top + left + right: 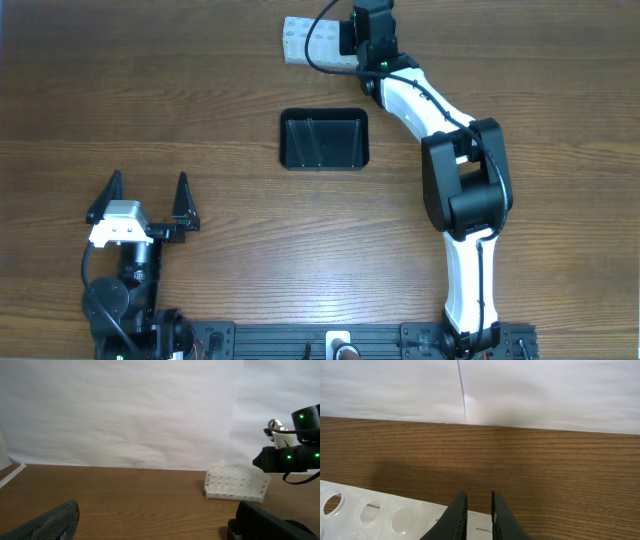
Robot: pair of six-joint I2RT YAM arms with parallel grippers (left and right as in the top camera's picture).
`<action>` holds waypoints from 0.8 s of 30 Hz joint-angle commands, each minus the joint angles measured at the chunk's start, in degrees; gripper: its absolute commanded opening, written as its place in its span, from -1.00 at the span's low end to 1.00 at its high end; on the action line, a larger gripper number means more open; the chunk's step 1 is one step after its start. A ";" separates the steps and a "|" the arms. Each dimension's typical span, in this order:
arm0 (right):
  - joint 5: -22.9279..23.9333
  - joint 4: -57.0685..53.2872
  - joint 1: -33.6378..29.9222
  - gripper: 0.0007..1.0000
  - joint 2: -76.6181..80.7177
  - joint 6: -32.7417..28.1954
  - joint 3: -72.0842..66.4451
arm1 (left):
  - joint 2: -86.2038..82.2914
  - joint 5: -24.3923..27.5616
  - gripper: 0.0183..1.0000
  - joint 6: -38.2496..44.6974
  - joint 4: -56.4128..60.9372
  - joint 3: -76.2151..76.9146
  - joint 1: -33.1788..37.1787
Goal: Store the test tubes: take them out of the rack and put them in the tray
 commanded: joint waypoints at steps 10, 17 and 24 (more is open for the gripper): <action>-1.60 1.86 -0.37 -0.98 -6.97 2.47 -0.13 | -0.42 0.83 1.00 0.81 0.28 -0.42 0.28; -1.62 -0.26 0.46 -0.98 -17.05 2.40 -0.13 | -0.42 0.83 1.00 0.81 0.28 -0.42 0.28; -2.80 -10.38 2.25 -0.98 -24.37 3.98 -0.13 | -0.42 0.83 1.00 0.81 0.28 -0.42 0.28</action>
